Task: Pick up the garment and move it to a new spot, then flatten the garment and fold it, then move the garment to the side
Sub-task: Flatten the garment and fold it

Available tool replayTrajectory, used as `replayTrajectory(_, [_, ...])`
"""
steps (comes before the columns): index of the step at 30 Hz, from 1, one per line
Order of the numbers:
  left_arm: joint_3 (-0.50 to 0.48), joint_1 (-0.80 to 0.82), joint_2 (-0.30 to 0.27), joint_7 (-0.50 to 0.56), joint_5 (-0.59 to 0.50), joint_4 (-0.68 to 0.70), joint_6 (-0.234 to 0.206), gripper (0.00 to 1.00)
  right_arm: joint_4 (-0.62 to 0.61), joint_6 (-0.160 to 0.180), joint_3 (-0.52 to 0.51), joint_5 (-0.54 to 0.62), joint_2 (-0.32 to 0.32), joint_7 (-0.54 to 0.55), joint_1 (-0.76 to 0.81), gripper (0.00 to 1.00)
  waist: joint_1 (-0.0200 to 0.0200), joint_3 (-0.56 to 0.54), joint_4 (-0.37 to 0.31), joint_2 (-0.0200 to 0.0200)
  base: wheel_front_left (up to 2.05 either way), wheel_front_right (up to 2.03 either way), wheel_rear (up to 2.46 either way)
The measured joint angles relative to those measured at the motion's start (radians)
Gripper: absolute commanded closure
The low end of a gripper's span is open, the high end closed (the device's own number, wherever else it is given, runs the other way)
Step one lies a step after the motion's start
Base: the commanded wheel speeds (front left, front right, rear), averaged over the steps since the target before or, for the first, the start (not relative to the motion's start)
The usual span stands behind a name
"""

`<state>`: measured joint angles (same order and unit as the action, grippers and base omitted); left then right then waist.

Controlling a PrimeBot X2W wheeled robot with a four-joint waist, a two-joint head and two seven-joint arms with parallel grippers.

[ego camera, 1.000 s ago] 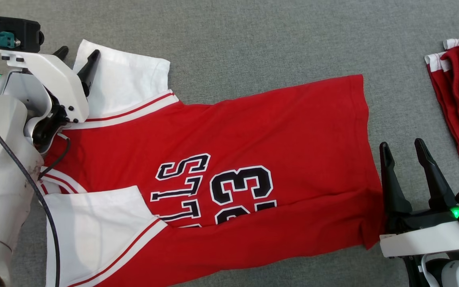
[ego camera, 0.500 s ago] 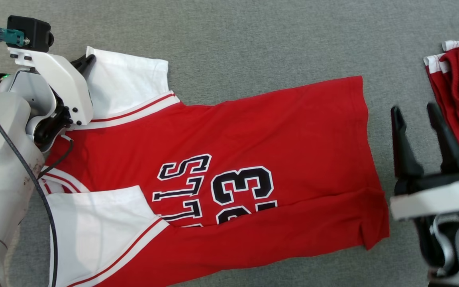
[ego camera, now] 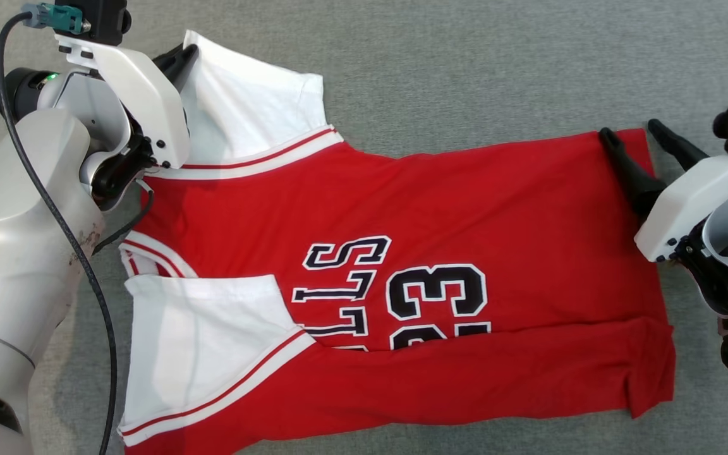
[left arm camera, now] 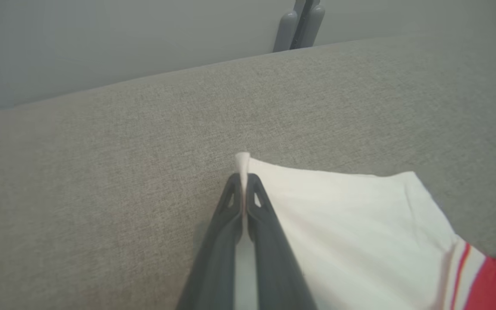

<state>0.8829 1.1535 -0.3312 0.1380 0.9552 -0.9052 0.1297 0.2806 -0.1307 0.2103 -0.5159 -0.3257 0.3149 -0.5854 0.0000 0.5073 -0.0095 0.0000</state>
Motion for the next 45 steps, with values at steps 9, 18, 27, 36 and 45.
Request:
replayTrajectory(9, [0.052,0.025,-0.014,-0.032,0.043,-0.006,0.0,1.0,-0.026,0.0,0.054,-0.077,-0.062,0.122,-0.012,1.0,0.0,0.004,0.005,0.0,0.0,0.0,0.0])
replayTrajectory(18, [0.071,0.045,-0.04,-0.071,0.118,0.028,0.0,1.0,-0.075,0.0,0.043,-0.113,-0.069,0.068,-0.035,1.0,0.0,-0.016,0.018,0.0,0.0,0.0,0.0])
replayTrajectory(27, [0.077,0.047,-0.117,-0.123,0.167,0.151,0.0,1.0,-0.094,0.0,0.018,-0.137,-0.122,0.069,-0.034,1.0,0.0001,-0.059,0.056,0.0,0.0,0.0,0.0])
replayTrajectory(36, [0.091,0.016,-0.158,-0.139,0.192,0.224,0.0,1.0,-0.117,0.0,0.034,-0.154,-0.14,0.059,-0.006,1.0,0.0,-0.082,0.064,0.0,0.0,0.0,0.0])
replayTrajectory(45, [0.074,-0.117,-0.265,-0.228,0.254,0.446,0.0,1.0,-0.205,0.0,0.119,-0.049,-0.244,-0.101,0.08,1.0,0.0,-0.108,0.07,0.0,0.0,0.0,0.0])
